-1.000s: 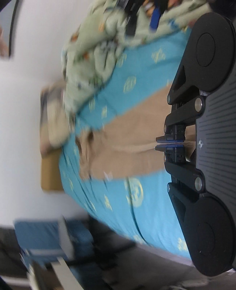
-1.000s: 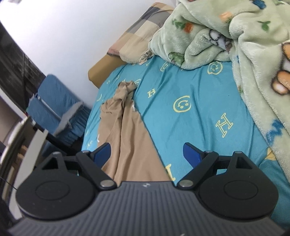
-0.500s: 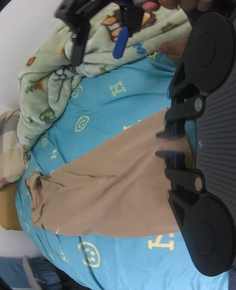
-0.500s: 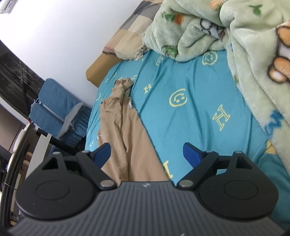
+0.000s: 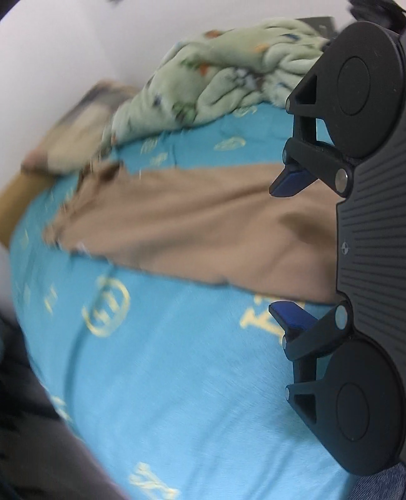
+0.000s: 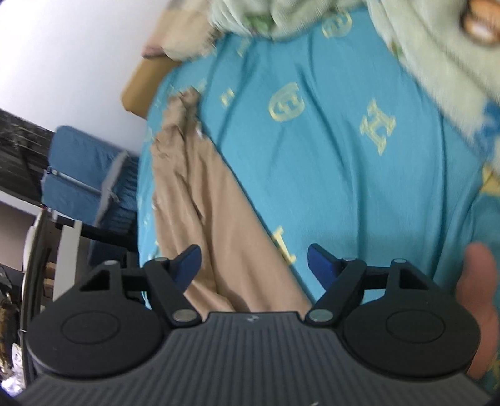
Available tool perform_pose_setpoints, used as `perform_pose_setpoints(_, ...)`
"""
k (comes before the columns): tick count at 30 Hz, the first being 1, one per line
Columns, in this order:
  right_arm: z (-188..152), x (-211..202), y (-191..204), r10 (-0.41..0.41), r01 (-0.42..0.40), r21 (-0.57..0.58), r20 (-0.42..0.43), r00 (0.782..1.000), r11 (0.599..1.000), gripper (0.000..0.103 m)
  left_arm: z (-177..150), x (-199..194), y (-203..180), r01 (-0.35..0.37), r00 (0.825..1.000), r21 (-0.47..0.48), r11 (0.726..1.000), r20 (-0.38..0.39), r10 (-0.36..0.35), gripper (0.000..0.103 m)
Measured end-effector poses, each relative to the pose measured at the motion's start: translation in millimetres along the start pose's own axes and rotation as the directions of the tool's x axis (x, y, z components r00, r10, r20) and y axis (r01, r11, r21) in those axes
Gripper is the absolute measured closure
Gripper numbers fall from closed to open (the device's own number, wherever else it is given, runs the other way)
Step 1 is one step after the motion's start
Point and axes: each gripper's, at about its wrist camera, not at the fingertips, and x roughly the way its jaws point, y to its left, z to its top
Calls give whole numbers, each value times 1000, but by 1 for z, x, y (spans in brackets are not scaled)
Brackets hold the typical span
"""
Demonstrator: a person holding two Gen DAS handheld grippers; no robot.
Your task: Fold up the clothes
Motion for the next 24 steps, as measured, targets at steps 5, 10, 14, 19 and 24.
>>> perform_pose_setpoints(5, -5, 27, -3, -66, 67, 9, -78, 995, 998, 32, 13, 6, 30, -1, 1000, -147, 989, -13, -1, 29)
perform_pose_setpoints(10, -14, 40, -1, -130, 124, -57, -116, 985, 991, 32, 14, 11, 37, 1, 999, -202, 979, -53, -12, 41)
perform_pose_setpoints(14, -21, 43, 8, -170, 151, -154, -116, 979, 977, 32, 10, 12, 36, -34, 998, -215, 976, -67, 20, 72)
perform_pose_setpoints(19, -32, 50, 24, -209, 161, -306, -131, 969, 938, 31, 1, -4, 40, 27, 1000, -272, 962, -7, -30, 96)
perform_pose_setpoints(24, -36, 55, 26, -160, 92, -327, -189, 969, 940, 32, -9, -28, 46, 172, 983, -338, 925, 117, -140, 97)
